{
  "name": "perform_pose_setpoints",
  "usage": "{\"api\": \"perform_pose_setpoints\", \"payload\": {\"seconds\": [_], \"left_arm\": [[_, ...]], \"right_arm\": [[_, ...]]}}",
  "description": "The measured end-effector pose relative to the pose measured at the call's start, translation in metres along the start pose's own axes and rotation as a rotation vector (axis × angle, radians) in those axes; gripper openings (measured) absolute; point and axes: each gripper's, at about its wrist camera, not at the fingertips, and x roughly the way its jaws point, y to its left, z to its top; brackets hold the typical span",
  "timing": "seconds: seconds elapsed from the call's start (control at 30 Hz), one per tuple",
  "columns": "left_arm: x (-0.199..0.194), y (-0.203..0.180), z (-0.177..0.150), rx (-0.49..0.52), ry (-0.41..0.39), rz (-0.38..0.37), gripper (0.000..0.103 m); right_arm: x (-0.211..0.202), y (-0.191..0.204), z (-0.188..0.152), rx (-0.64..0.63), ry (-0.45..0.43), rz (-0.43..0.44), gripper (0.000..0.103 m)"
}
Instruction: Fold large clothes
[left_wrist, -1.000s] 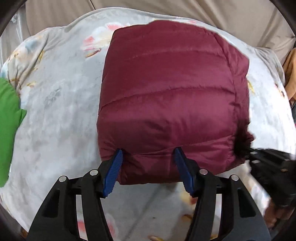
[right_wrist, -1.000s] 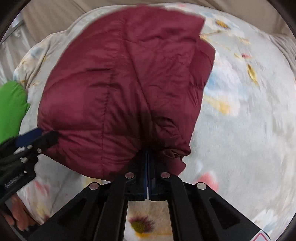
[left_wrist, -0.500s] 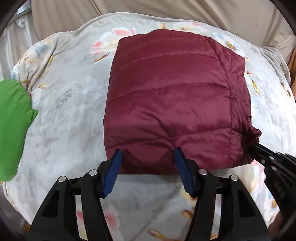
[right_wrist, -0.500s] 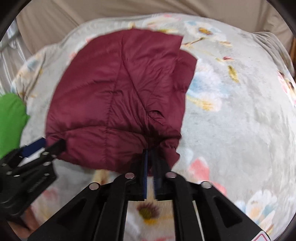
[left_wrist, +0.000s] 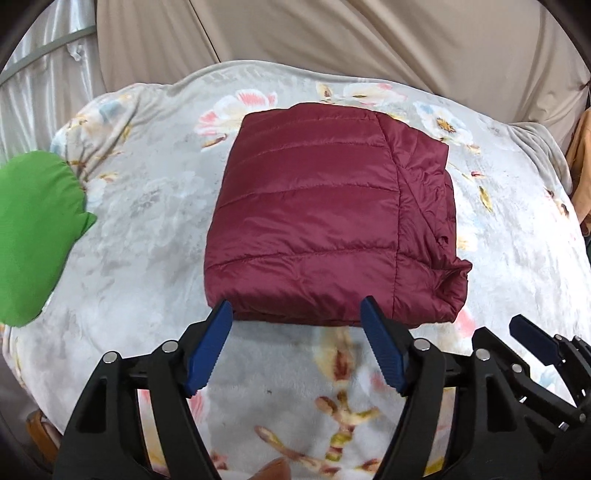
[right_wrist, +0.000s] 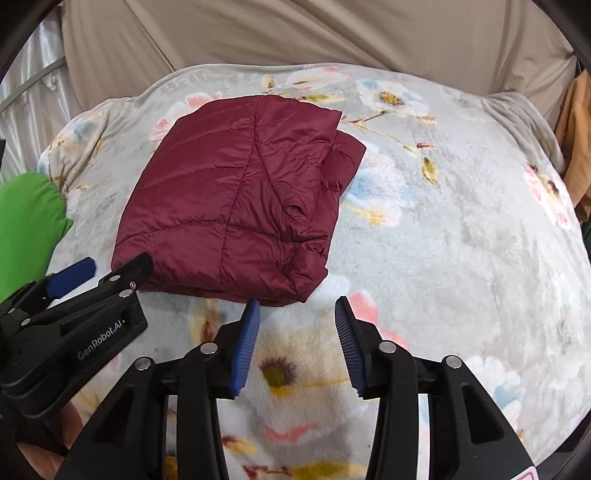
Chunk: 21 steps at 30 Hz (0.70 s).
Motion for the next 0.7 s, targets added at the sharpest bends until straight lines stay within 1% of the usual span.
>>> {"api": "perform_pose_setpoints", "payload": {"seconds": [0.07,0.23,0.4,0.63,0.7], "left_arm": [[-0.003,-0.002,-0.005,0.005,-0.007,0.018,0.07],[-0.005,-0.002,-0.016,-0.006,-0.012,0.027,0.07],[-0.011,-0.002,-0.025,-0.022,-0.036,0.035,0.069],[-0.015,-0.002,-0.033,-0.024,-0.047,0.067,0.069],[-0.015,-0.001,-0.035,-0.027,-0.042,0.066,0.069]], "right_arm": [[-0.004,0.0,-0.004,-0.013,-0.023,-0.011,0.047],[-0.005,0.003,-0.012,-0.034,-0.046,-0.026,0.048],[-0.009,0.006,-0.019,-0.054,-0.075,-0.045,0.05],[-0.011,0.005,-0.024,-0.028,-0.08,-0.026,0.05],[-0.009,0.006,-0.026,-0.025,-0.071,-0.021,0.05]]}}
